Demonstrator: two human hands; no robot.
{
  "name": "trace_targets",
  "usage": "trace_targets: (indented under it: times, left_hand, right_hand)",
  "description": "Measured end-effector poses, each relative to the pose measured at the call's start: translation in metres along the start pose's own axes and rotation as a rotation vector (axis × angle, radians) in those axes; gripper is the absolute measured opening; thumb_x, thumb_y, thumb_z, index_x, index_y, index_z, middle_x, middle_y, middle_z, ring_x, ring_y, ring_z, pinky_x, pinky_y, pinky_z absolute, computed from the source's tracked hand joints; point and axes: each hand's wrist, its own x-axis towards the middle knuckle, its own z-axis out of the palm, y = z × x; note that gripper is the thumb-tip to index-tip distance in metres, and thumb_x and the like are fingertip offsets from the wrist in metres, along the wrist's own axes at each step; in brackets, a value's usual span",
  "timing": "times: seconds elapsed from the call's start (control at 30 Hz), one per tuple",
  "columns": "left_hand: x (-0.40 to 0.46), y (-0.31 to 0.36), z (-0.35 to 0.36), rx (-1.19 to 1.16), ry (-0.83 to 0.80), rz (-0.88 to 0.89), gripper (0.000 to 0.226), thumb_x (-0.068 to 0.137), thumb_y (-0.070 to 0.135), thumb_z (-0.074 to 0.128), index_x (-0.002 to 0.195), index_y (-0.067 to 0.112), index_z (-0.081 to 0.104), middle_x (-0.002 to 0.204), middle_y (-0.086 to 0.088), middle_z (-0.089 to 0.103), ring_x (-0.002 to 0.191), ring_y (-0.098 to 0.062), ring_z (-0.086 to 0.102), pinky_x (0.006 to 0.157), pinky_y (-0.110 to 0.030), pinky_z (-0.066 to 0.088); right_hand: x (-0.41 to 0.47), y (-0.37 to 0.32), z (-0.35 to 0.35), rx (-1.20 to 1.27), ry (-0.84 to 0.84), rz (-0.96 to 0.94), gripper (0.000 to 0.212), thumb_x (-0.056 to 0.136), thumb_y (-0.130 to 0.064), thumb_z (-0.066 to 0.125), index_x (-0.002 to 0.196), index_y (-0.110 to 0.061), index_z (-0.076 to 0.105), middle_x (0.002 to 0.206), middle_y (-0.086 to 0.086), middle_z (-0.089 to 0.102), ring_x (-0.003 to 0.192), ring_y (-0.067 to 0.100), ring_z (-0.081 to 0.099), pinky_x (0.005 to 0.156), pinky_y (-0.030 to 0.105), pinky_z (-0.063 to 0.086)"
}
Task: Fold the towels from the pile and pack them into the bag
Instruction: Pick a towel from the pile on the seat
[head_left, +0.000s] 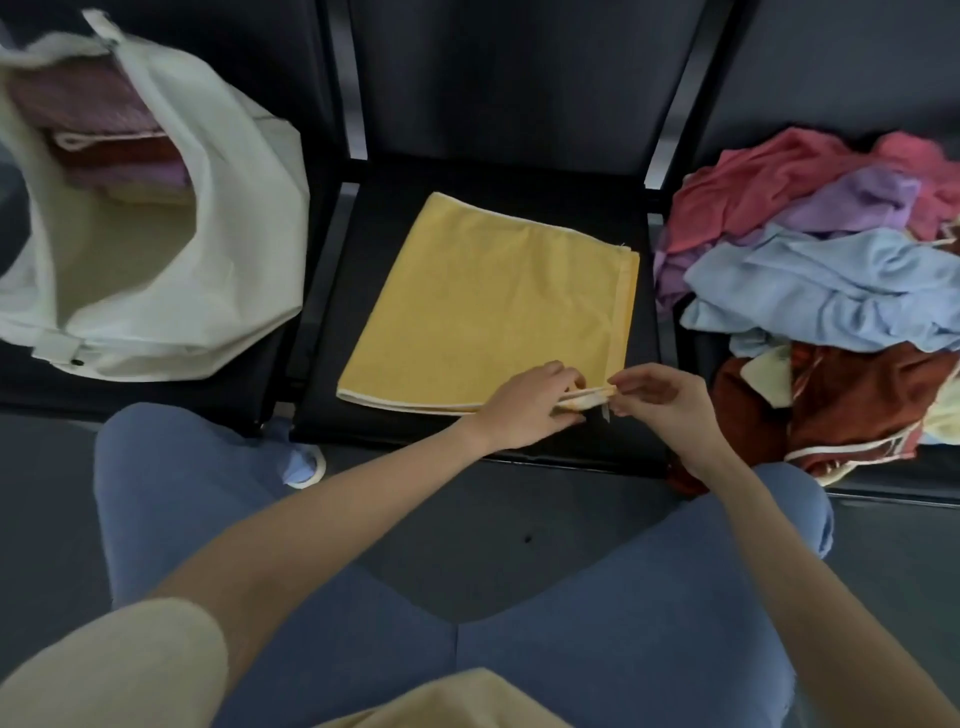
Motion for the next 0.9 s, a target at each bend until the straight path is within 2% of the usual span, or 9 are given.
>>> trace_targets:
  times: [0.1, 0.23, 0.4, 0.53, 0.6, 0.7, 0.77, 0.83, 0.9]
  left_hand:
    - [0.007, 0.001, 0.002, -0.014, 0.038, 0.018, 0.023, 0.096, 0.03, 0.055, 0.109, 0.011, 0.058, 0.098, -0.003, 0.06, 0.08, -0.018, 0.057, 0.067, -0.032, 0.045]
    - [0.004, 0.0, -0.006, -0.074, 0.116, 0.023, 0.019, 0.098, 0.027, 0.051, 0.095, 0.009, 0.055, 0.076, 0.003, 0.054, 0.062, -0.014, 0.049, 0.055, -0.027, 0.037]
    - [0.0, -0.001, -0.018, -0.165, 0.057, -0.044, 0.02, 0.097, 0.027, 0.053, 0.094, 0.007, 0.056, 0.068, -0.001, 0.056, 0.057, -0.016, 0.05, 0.052, -0.029, 0.036]
    - [-0.004, -0.007, -0.022, -0.374, 0.002, -0.188, 0.017, 0.091, 0.017, 0.059, 0.088, 0.0, 0.057, 0.058, 0.004, 0.043, 0.05, -0.008, 0.038, 0.05, -0.023, 0.027]
    - [-0.006, -0.008, -0.022, -0.474, -0.019, -0.245, 0.023, 0.088, 0.013, 0.062, 0.076, -0.005, 0.052, 0.059, 0.001, 0.039, 0.051, -0.008, 0.034, 0.052, -0.024, 0.025]
    - [-0.008, -0.005, -0.02, -0.613, -0.069, -0.316, 0.036, 0.087, 0.012, 0.064, 0.065, -0.008, 0.044, 0.059, -0.005, 0.034, 0.053, -0.011, 0.033, 0.054, -0.027, 0.023]
    - [-0.009, 0.001, -0.019, -0.668, -0.126, -0.35, 0.036, 0.086, 0.012, 0.067, 0.062, -0.007, 0.048, 0.058, -0.004, 0.036, 0.053, -0.01, 0.035, 0.054, -0.025, 0.024]
    - [-0.011, 0.008, -0.021, -0.765, -0.174, -0.361, 0.03, 0.083, 0.011, 0.069, 0.063, -0.006, 0.056, 0.058, -0.004, 0.042, 0.056, -0.01, 0.043, 0.056, -0.024, 0.031]
    - [-0.014, 0.013, -0.028, -0.867, -0.195, -0.361, 0.022, 0.084, 0.006, 0.068, 0.068, -0.007, 0.062, 0.066, -0.012, 0.052, 0.064, -0.019, 0.054, 0.06, -0.027, 0.045]
  right_hand:
    - [0.01, 0.001, -0.006, 0.067, 0.037, 0.052, 0.013, 0.082, 0.004, 0.069, 0.095, 0.002, 0.068, 0.074, 0.007, 0.071, 0.065, 0.012, 0.066, 0.063, 0.021, 0.055]
    - [0.055, 0.016, -0.008, -0.042, 0.306, 0.135, 0.014, 0.088, -0.003, 0.062, 0.102, -0.001, 0.064, 0.082, 0.01, 0.068, 0.063, 0.003, 0.064, 0.056, 0.017, 0.052]
    - [0.147, 0.027, -0.003, -0.203, 0.518, 0.278, 0.037, 0.085, -0.024, 0.062, 0.112, 0.0, 0.059, 0.095, 0.01, 0.064, 0.089, 0.023, 0.064, 0.081, 0.04, 0.055]
    - [0.188, 0.023, 0.01, -0.368, 0.506, 0.399, 0.064, 0.081, -0.046, 0.067, 0.121, 0.001, 0.052, 0.121, 0.018, 0.057, 0.111, 0.034, 0.056, 0.09, 0.043, 0.05]
    - [0.191, 0.02, 0.014, -0.41, 0.485, 0.457, 0.062, 0.078, -0.037, 0.072, 0.125, -0.002, 0.049, 0.125, 0.017, 0.053, 0.117, 0.033, 0.053, 0.092, 0.042, 0.049]
    - [0.185, 0.02, 0.01, -0.319, 0.516, 0.386, 0.028, 0.076, -0.018, 0.07, 0.098, -0.001, 0.064, 0.093, 0.014, 0.066, 0.088, 0.028, 0.065, 0.073, 0.036, 0.051]
    - [0.177, 0.022, 0.002, -0.221, 0.549, 0.323, 0.01, 0.076, -0.012, 0.066, 0.077, -0.003, 0.064, 0.069, 0.007, 0.06, 0.06, 0.018, 0.056, 0.061, 0.03, 0.047]
    - [0.171, 0.021, -0.009, -0.084, 0.598, 0.29, 0.006, 0.075, -0.011, 0.064, 0.074, -0.006, 0.062, 0.065, 0.0, 0.054, 0.057, 0.013, 0.05, 0.057, 0.027, 0.042]
    - [0.169, 0.013, -0.018, 0.111, 0.622, 0.295, 0.015, 0.076, -0.01, 0.064, 0.065, -0.011, 0.053, 0.061, -0.003, 0.048, 0.058, 0.012, 0.047, 0.055, 0.027, 0.04]
